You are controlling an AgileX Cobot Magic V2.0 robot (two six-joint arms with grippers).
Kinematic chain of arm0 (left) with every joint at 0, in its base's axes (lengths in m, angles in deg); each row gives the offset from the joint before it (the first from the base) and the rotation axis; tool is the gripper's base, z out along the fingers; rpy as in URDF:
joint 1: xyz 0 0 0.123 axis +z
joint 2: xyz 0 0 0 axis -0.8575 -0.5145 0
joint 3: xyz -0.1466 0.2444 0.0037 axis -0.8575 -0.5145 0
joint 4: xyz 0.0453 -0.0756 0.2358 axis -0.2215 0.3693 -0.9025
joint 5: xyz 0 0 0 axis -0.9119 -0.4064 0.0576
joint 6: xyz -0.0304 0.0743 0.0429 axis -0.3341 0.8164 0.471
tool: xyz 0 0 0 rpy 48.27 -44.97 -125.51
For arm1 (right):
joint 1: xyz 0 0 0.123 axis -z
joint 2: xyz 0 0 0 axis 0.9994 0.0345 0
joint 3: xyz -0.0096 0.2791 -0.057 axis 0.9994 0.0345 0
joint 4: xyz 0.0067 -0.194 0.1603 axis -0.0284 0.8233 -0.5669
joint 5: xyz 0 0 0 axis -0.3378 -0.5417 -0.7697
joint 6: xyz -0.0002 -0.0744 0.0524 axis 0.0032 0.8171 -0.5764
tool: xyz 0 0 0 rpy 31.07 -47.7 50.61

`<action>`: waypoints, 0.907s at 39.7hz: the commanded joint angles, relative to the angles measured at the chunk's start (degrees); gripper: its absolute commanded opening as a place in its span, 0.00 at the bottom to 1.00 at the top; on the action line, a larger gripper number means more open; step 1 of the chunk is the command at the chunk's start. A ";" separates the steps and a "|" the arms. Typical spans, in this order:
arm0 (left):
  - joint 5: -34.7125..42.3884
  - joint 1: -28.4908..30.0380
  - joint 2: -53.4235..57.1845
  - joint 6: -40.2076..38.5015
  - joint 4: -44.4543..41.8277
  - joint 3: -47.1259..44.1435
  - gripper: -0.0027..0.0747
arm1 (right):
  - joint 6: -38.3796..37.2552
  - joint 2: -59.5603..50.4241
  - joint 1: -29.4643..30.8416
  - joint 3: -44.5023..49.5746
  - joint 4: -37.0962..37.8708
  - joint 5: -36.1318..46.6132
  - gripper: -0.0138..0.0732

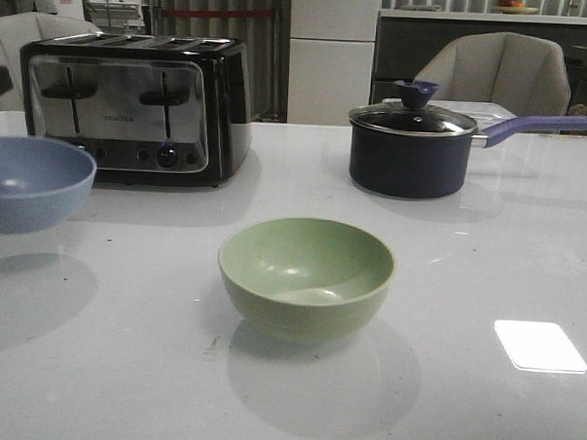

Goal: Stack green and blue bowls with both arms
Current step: 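Grip the blue bowl's rim with the left gripper and lift it, then lower the blue bowl into the green bowl with the left gripper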

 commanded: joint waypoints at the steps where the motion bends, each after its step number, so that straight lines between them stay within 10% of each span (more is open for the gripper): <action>1: -2.70 -0.39 5.86 3.40 5.03 4.57 0.16 | 0.27 -0.13 0.14 -1.56 -0.59 3.38 0.77; 36: -7.66 -32.86 7.72 4.69 7.96 16.25 0.16 | 0.27 -0.13 0.14 -1.56 -0.59 3.32 0.77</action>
